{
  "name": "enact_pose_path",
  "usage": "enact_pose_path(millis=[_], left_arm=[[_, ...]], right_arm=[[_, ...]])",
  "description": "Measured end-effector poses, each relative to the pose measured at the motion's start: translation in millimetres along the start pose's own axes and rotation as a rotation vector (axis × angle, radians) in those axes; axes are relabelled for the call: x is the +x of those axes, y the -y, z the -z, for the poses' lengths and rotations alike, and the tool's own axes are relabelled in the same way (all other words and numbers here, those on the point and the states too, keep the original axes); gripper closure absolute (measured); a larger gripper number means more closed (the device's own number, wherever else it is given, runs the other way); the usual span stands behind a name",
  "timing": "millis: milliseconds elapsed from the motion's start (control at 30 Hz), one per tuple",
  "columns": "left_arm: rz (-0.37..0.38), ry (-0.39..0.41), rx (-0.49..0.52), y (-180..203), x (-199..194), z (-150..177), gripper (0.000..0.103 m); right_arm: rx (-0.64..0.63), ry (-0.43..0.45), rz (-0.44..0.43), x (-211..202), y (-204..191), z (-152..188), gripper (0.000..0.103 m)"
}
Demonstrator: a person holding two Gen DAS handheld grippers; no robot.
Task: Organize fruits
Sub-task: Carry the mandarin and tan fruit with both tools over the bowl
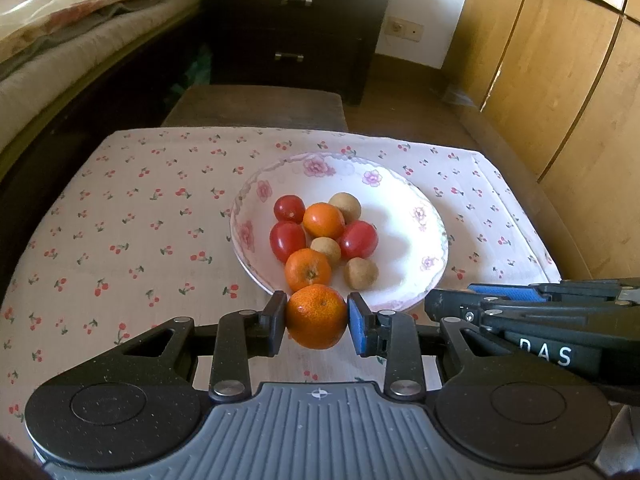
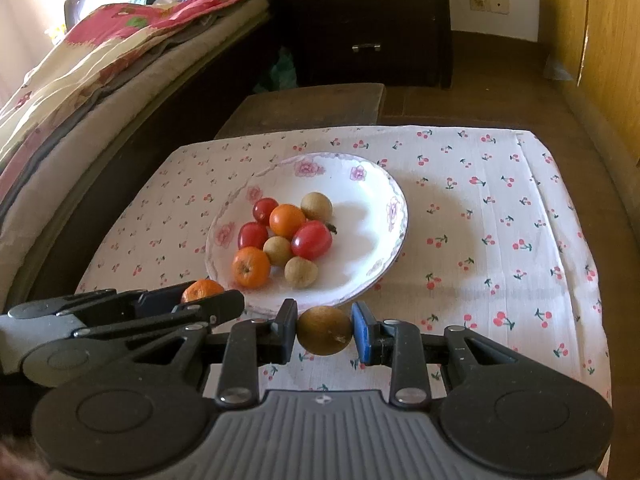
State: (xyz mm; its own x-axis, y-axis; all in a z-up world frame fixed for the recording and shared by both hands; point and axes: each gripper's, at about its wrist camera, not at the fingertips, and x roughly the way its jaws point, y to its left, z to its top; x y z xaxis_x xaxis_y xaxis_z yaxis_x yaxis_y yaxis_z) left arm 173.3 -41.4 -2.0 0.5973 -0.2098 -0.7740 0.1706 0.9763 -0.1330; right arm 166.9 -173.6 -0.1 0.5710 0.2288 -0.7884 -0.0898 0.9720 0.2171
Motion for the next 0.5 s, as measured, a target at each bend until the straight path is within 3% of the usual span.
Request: enact_pose_path(millis=[500], left_arm=[[-0.019, -0.007, -0.019, -6.1, 22.7, -21.3, 0.064]], right_arm=[[0.024, 0.015, -0.008, 23.3, 6.4, -26.4, 0.072]])
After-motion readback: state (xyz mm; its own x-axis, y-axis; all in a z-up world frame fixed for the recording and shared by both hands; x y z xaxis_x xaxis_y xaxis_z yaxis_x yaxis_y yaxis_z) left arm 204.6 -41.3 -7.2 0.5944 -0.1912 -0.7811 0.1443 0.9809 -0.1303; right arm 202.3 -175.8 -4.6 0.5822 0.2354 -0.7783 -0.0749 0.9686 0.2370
